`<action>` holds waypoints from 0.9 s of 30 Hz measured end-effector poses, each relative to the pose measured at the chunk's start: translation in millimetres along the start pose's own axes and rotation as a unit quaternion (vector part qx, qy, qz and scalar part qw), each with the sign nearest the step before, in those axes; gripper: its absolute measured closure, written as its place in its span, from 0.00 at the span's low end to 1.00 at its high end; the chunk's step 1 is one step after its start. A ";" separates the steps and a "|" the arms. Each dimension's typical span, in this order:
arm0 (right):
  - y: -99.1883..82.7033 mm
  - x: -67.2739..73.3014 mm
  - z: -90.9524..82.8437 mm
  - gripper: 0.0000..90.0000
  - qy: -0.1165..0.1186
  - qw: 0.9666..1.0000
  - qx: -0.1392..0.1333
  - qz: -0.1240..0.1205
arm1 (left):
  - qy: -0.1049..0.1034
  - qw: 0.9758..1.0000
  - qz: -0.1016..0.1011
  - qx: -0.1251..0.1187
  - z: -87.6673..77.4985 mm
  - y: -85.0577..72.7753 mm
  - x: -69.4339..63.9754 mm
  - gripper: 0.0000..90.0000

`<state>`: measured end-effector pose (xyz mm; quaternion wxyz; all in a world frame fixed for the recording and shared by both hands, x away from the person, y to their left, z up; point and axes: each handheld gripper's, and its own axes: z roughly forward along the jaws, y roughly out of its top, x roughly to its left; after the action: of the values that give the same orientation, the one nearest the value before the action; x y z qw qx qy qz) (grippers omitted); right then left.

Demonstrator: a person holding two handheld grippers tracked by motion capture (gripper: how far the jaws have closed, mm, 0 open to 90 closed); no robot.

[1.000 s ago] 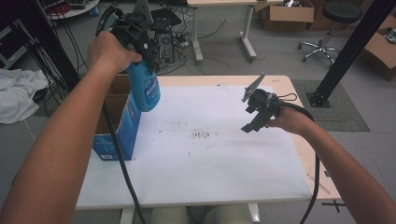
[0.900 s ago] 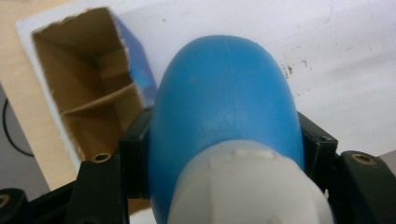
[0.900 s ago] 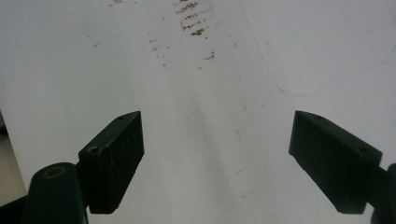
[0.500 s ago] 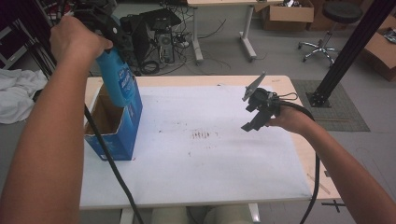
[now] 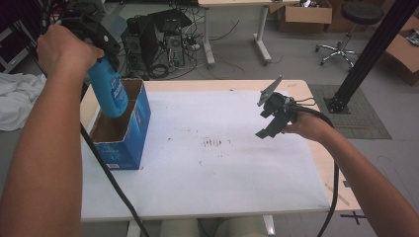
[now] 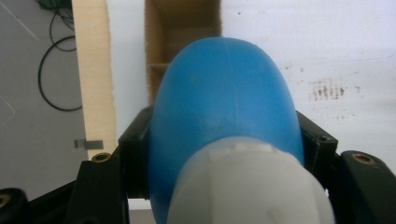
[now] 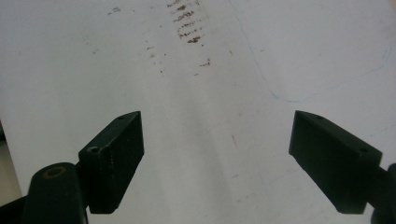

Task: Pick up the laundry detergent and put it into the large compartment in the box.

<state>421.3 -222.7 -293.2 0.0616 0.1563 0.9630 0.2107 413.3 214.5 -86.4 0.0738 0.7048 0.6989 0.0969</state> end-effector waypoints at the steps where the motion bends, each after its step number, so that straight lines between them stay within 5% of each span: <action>1: 0.1 -0.3 -0.3 0.20 0.000 1.000 -0.002 0.000 | 0.003 1.000 -0.001 0.001 2.3 -0.8 2.0 0.42; 14: 0.9 1.7 -1.1 0.20 -0.002 1.000 -0.002 0.000 | 0.002 1.000 -0.009 0.001 36.0 -9.2 10.9 0.42; 27: -0.3 0.8 -2.0 0.20 -0.003 1.000 -0.001 0.002 | -0.009 1.000 -0.010 0.015 107.7 -25.3 20.6 0.42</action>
<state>420.1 -223.4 -291.5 0.0647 0.1588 0.9622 0.2115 414.7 238.8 -196.4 0.0705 0.6995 0.7067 0.0792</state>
